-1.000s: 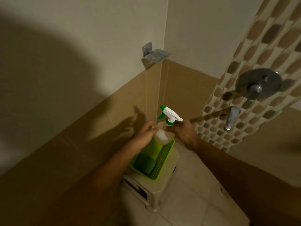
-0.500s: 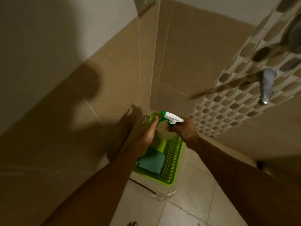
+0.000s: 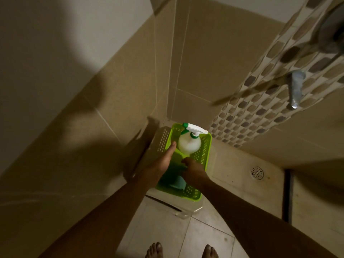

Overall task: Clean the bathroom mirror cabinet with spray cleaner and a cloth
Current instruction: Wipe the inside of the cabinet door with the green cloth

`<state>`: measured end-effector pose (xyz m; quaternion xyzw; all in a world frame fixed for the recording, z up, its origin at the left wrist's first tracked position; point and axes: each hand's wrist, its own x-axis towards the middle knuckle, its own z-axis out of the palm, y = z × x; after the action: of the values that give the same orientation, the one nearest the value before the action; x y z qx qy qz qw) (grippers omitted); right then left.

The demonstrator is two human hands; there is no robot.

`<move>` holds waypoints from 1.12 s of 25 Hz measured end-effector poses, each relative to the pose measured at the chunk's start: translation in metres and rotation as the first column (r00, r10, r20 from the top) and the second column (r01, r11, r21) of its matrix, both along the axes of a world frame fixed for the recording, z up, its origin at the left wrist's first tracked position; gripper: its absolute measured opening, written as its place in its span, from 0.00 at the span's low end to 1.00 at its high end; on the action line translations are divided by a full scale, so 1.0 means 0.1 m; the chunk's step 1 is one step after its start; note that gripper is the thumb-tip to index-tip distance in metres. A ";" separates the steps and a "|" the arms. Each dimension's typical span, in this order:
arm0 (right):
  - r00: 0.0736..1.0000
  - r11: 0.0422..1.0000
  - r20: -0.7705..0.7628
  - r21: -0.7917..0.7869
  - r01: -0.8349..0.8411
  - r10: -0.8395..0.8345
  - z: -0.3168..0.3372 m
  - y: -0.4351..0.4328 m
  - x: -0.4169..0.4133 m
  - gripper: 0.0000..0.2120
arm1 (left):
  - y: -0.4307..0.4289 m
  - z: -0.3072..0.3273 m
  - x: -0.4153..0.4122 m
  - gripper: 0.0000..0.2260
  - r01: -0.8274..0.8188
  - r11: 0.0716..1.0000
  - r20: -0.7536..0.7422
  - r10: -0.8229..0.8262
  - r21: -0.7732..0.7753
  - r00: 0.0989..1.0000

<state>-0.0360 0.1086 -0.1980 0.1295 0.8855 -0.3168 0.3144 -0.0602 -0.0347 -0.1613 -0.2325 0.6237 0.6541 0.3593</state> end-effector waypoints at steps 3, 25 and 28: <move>0.965 0.939 0.012 0.231 -0.256 0.260 -0.10 -0.16 0.04 0.29 | -0.06 0.02 0.03 0.53 0.077 0.997 0.053 -0.076 -0.021 0.996; 0.709 0.898 -0.598 -0.424 0.118 -0.375 5.58 2.20 1.36 0.15 | 1.63 5.07 0.69 0.14 0.404 0.681 -0.684 -0.711 -0.611 0.164; 0.569 0.820 -0.630 -0.552 0.151 -0.529 6.09 2.88 1.98 0.21 | 2.42 5.66 1.21 0.07 0.368 0.752 -0.779 -0.618 -0.548 0.103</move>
<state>0.1617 0.3968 0.4111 0.0830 0.7934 -0.5875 -0.1360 0.0608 0.2073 0.4052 0.3787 0.8152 0.4275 0.0966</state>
